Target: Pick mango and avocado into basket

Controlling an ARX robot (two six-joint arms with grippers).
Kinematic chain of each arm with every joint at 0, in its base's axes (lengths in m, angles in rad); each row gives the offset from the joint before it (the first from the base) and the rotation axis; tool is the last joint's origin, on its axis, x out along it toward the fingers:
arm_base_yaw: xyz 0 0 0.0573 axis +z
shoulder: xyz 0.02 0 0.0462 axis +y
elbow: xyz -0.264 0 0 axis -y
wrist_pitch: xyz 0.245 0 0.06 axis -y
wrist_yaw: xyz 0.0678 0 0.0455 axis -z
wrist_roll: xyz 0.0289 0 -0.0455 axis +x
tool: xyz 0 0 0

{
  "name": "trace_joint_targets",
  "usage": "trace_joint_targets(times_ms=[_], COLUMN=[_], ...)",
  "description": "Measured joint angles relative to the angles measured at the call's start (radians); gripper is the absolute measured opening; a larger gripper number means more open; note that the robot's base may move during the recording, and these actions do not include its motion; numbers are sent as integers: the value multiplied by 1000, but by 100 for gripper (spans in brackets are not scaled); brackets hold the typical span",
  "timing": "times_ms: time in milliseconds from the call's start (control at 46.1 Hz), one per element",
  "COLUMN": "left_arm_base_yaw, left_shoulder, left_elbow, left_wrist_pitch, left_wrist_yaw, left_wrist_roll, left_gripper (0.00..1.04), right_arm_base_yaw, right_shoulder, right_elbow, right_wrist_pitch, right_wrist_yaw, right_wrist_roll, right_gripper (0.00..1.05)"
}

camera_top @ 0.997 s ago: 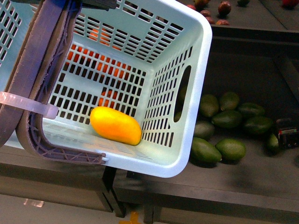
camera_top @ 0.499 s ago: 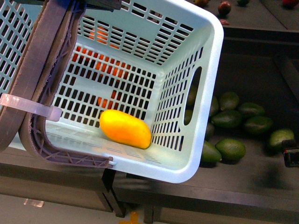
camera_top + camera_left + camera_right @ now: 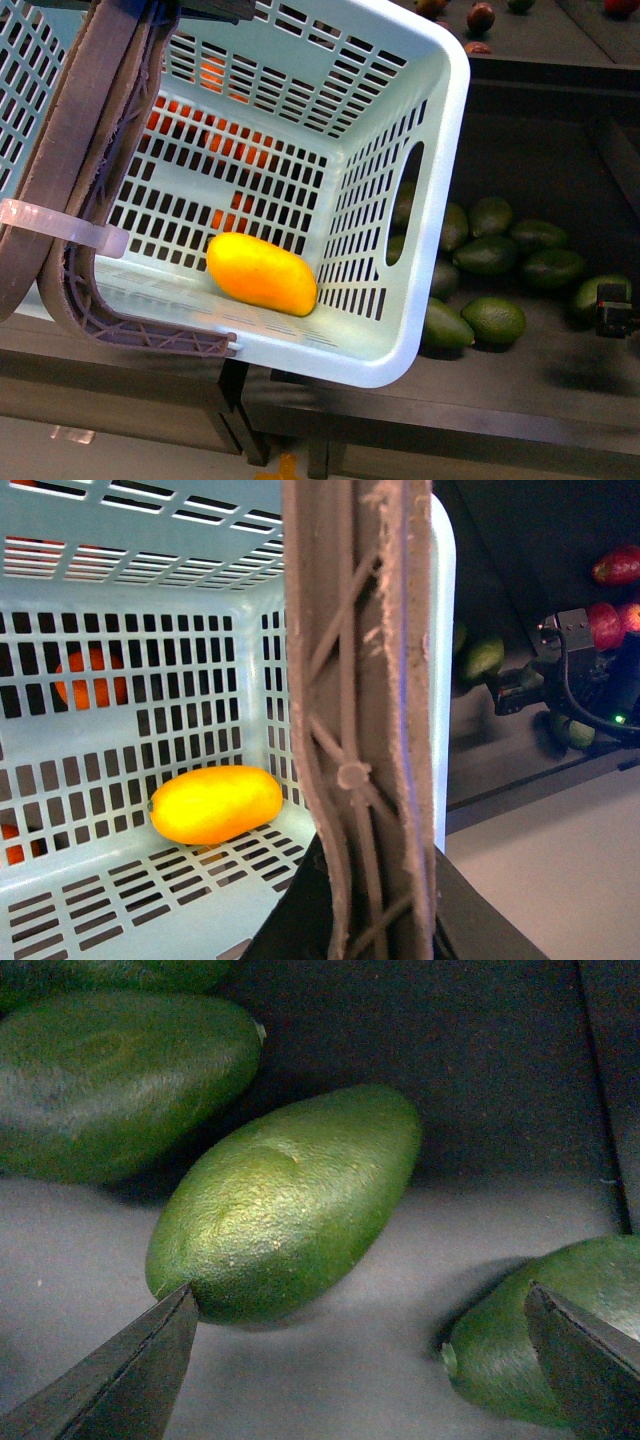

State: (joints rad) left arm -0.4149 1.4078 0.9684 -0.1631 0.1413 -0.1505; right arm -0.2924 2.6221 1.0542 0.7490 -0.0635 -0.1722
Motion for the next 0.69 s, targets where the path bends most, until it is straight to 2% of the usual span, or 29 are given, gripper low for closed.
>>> trace_joint_targets(times_ms=[347,585,694], left_arm_base_yaw=[0,0,0], left_shoulder=[0,0,0], left_elbow=[0,0,0], left_wrist_pitch=[0,0,0], left_wrist_yaw=[0,0,0], left_wrist_roll=[0,0,0], left_gripper=[7,7,7], right_arm_base_yaw=[53,60,57], right_shoulder=[89,127,145], right_elbow=[175,237,259], right_wrist_pitch=[-97,-95,-74], right_wrist_yaw=[58,90,80], right_wrist_roll=[178,172,123], right_gripper=[97,97,97])
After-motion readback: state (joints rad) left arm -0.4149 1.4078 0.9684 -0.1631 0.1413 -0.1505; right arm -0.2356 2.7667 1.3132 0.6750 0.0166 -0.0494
